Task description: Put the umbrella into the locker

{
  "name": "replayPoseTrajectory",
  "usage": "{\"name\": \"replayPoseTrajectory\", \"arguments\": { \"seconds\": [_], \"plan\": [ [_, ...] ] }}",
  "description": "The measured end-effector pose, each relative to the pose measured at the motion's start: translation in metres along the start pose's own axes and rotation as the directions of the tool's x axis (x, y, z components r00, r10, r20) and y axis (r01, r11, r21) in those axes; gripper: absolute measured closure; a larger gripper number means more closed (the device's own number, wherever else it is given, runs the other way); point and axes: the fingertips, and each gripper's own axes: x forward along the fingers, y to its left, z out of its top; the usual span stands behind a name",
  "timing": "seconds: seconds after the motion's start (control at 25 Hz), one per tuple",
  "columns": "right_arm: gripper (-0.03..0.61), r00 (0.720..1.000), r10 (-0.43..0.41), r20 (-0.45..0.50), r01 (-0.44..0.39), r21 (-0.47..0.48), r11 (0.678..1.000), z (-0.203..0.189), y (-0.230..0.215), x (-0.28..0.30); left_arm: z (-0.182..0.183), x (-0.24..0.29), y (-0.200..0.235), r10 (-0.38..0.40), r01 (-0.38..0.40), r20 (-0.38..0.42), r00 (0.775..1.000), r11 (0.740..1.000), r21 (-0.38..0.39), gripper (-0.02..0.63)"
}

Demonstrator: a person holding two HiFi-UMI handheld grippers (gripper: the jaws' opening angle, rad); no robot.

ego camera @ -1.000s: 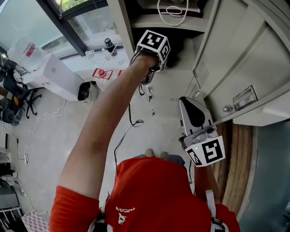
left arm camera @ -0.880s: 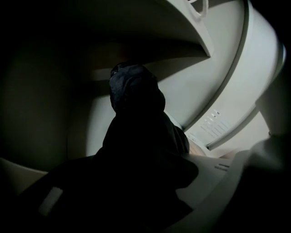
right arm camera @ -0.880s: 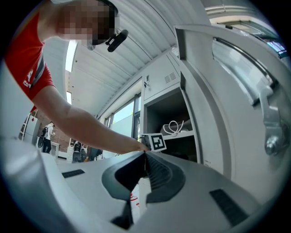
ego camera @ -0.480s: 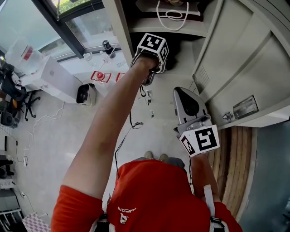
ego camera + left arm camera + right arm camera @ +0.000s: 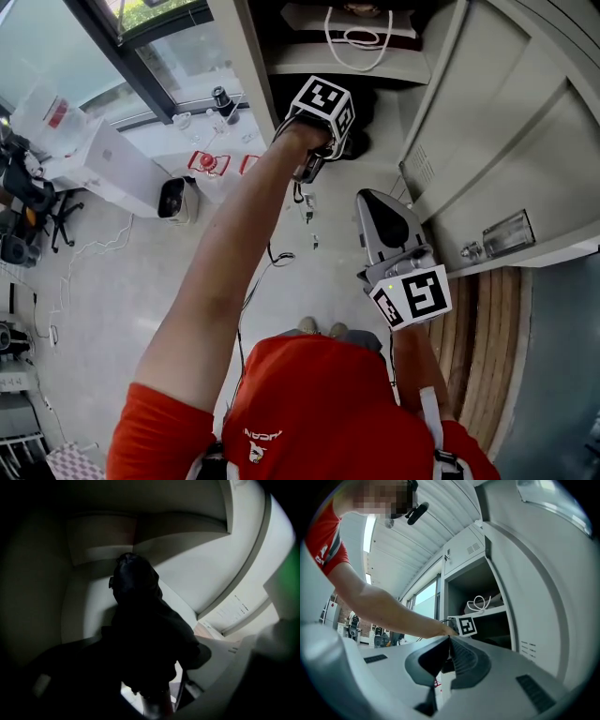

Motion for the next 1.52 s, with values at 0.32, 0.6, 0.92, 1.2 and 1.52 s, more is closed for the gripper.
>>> {"name": "replayPoseTrajectory", "arguments": {
  "seconds": [0.32,0.6,0.92,1.2,1.52],
  "plan": [
    [0.575,1.000,0.003,-0.004,-0.003,0.015,1.000,-0.005,0.000,-0.003,0.017,-0.012,0.000,0.033,-0.035,0.086,0.996,0.999,0.019,0.261],
    [0.575,1.000,0.003,-0.002,-0.003,0.034,0.999,-0.004,0.001,-0.004,0.004,-0.027,-0.010,0.042,-0.055,0.149,0.988,0.995,0.085,0.216],
    [0.575,1.000,0.028,-0.007,-0.027,0.046,0.999,-0.006,0.011,-0.003,-0.022,-0.044,-0.025,0.095,-0.145,0.209,0.973,0.961,0.236,0.212],
    [0.575,0.999,0.051,-0.008,-0.051,0.045,0.998,-0.006,0.021,-0.002,-0.060,-0.044,-0.013,0.175,-0.234,0.282,0.943,0.954,0.189,0.213],
    [0.575,0.999,0.030,-0.020,-0.029,0.043,0.999,-0.008,0.016,-0.013,-0.076,-0.041,-0.008,0.212,-0.263,0.376,0.902,0.961,0.091,0.456]
  ]
}}
